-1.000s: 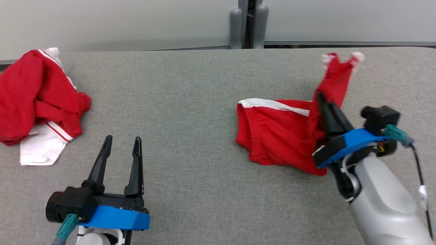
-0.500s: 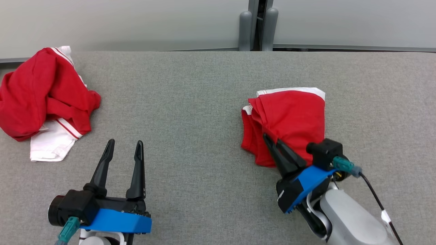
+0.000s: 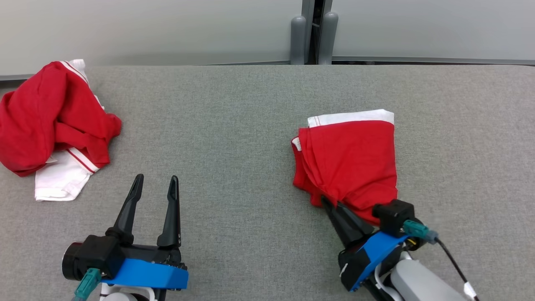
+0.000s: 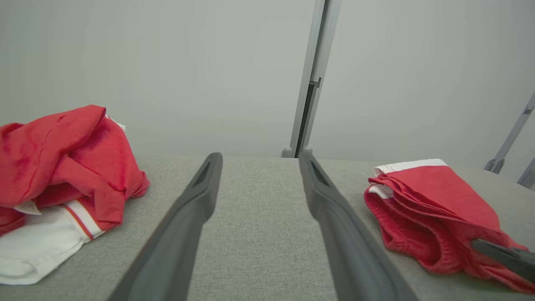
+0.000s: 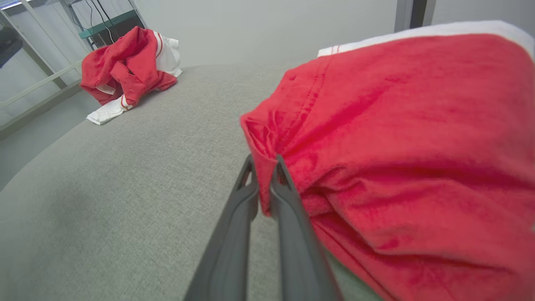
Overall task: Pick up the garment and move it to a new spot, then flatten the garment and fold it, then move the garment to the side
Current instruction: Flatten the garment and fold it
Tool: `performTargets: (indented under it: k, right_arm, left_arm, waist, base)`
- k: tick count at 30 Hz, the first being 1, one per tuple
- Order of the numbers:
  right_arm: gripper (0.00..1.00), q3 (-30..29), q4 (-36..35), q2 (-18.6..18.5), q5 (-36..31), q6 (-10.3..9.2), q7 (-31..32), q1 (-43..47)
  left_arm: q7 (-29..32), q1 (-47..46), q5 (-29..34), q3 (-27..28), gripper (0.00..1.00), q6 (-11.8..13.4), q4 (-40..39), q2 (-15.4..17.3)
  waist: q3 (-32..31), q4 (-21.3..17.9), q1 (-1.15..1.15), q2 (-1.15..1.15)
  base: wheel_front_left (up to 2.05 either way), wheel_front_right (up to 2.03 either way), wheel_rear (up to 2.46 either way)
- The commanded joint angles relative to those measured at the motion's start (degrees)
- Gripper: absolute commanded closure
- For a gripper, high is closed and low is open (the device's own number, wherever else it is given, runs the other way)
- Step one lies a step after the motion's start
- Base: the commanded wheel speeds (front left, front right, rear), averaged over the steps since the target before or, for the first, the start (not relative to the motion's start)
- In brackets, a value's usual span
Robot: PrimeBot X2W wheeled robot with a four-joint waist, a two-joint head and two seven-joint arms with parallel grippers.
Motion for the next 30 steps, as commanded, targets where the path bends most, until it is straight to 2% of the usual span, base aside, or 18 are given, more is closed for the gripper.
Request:
performTargets:
  k: [1, 12, 13, 14, 15, 16, 22, 30]
  right_arm:
    - [1.0, 0.34, 0.09, 0.62, 0.13, -0.02, -0.5, 0.42]
    - [1.0, 2.36, 1.85, 4.12, -2.4, -0.02, -2.27, -0.94]
    - [0.9, 2.56, 2.5, 4.21, -2.4, -0.02, -2.29, -0.84]
    - [0.54, 2.66, 3.16, 4.23, -2.58, -0.02, -2.32, -0.86]
    - [0.04, 2.78, 3.67, 4.27, -2.73, -0.02, -2.36, -1.01]
    - [0.0, 2.79, 4.21, 4.2, -3.02, -0.02, -2.38, -1.2]
    - [0.0, -1.11, 0.12, 3.46, -5.67, -0.02, -2.42, -0.4]
    - [0.0, -12.83, -11.15, 2.34, -12.87, -0.02, -2.42, 4.69]
  left_arm:
    - [-0.16, 0.42, -0.14, -0.08, 0.0, -0.09, 0.11, 0.2]
    - [-0.16, -0.35, -0.3, -0.67, 0.0, -0.1, 0.35, 0.2]
    - [-0.16, -0.34, -0.34, -0.69, 0.0, -0.08, 0.38, 0.2]
    - [-0.16, -0.28, -0.37, -0.71, 0.0, -0.04, 0.42, 0.2]
    - [-0.17, -0.2, -0.41, -0.71, 0.0, 0.01, 0.46, 0.2]
    - [-0.16, -0.1, -0.41, -0.71, 0.0, 0.06, 0.52, 0.2]
    - [-0.16, 0.63, -0.47, -0.39, 0.0, 0.46, 0.61, 0.2]
    - [-0.16, 0.63, 0.55, 0.58, 0.0, 0.15, 0.92, 0.2]
  waist:
    - [0.02, -0.08, 0.0, 0.0]
    - [-0.02, -0.33, 0.0, 0.0]
    - [-0.04, -0.34, 0.0, 0.0]
    - [-0.06, -0.37, 0.0, 0.0]
    - [-0.09, -0.42, 0.0, 0.0]
    - [-0.14, -0.47, 0.0, 0.0]
    - [-0.7, -1.58, 0.0, 0.0]
    - [-1.96, -4.1, 0.0, 0.0]
  base:
    - [0.0, 0.0, 0.0]
    - [0.0, 0.0, 0.0]
    - [0.0, 0.0, 0.0]
    - [0.0, 0.0, 0.0]
    - [0.0, 0.0, 0.0]
    - [0.0, 0.0, 0.0]
    - [0.0, 0.0, 0.0]
    - [0.0, 0.0, 0.0]
